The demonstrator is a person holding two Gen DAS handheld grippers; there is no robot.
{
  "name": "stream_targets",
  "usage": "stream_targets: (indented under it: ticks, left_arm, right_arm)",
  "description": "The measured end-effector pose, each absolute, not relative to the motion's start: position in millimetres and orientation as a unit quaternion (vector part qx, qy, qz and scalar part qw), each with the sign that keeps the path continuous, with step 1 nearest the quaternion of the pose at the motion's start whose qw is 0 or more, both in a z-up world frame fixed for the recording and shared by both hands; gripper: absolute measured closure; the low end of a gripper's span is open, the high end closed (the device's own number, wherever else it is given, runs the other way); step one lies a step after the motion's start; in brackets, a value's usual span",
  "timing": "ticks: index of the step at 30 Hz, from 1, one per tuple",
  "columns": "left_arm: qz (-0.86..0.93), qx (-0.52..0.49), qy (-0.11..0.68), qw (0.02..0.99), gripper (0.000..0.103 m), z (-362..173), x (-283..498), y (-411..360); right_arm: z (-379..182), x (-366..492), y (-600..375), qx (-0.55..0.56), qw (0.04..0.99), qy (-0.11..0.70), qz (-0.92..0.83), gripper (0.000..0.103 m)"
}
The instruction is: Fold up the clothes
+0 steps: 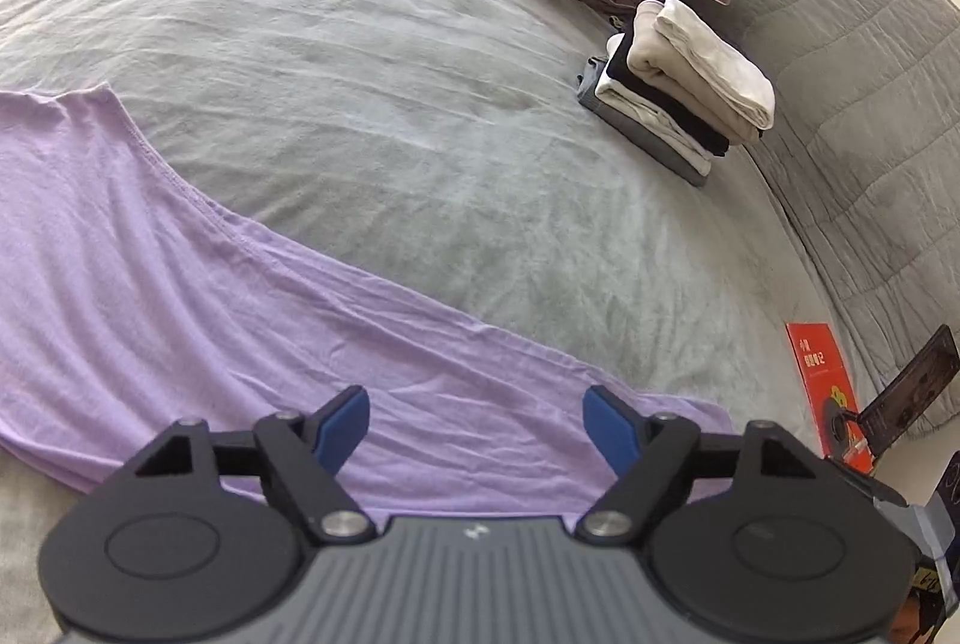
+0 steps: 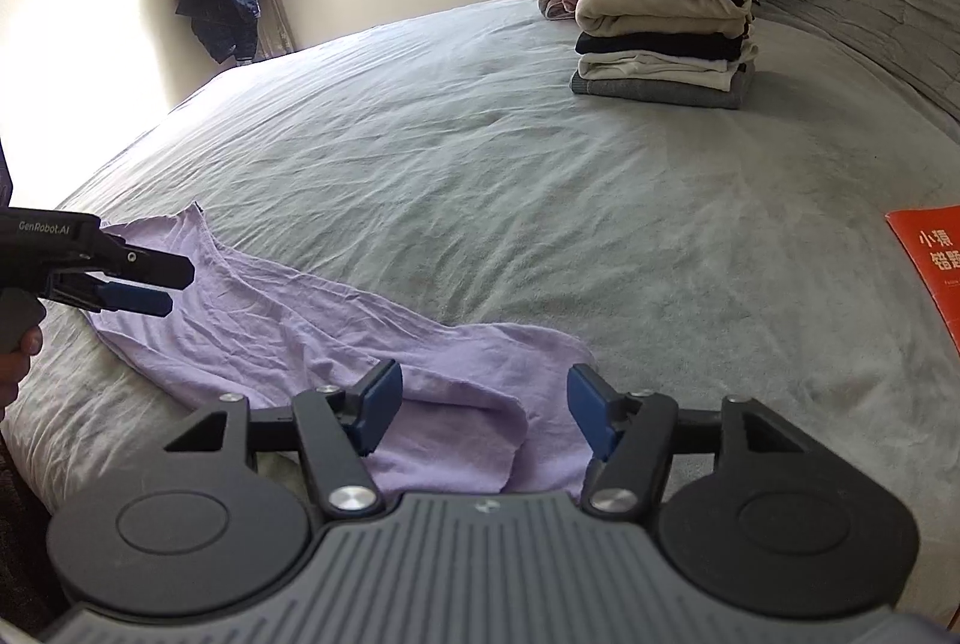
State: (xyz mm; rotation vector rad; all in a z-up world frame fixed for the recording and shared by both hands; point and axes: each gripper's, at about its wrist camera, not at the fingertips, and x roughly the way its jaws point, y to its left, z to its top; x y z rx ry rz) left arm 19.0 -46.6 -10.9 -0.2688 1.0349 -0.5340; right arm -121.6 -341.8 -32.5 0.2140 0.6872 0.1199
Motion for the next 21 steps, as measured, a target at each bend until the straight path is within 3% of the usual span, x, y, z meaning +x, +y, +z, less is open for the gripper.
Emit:
stream_targets:
  ticks: [4,9,11,14,16,17,21]
  left_arm:
    - [-0.248,-0.144,0.535,0.794,0.041,-21,40,-63]
    - [-0.239,-0.176,0.582,0.757,0.044,-37,56,-81]
    - [-0.227,-0.190,0.598,0.745,0.050,-43,61,-85]
    - [-0.198,-0.208,0.608,0.740,0.071,-47,65,-84]
    - [-0.183,-0.214,0.614,0.737,0.099,-51,66,-82]
    - [-0.179,-0.217,0.616,0.736,0.103,-53,67,-81]
    - [-0.188,-0.201,0.605,0.747,0.103,-46,63,-79]
  right_arm:
    - [-36,-112,-349,0.112,0.925,0.353,0.091,0.049]
    - [-38,-104,-353,0.116,0.916,0.365,0.123,0.053]
    - [-40,-100,-354,0.117,0.912,0.371,0.131,0.060]
    - [-47,-95,-355,0.122,0.904,0.384,0.142,0.081]
    - [-51,-95,-357,0.131,0.900,0.389,0.145,0.092]
    - [-51,-95,-358,0.135,0.900,0.389,0.145,0.093]
    - [-44,-102,-363,0.155,0.904,0.371,0.142,0.097]
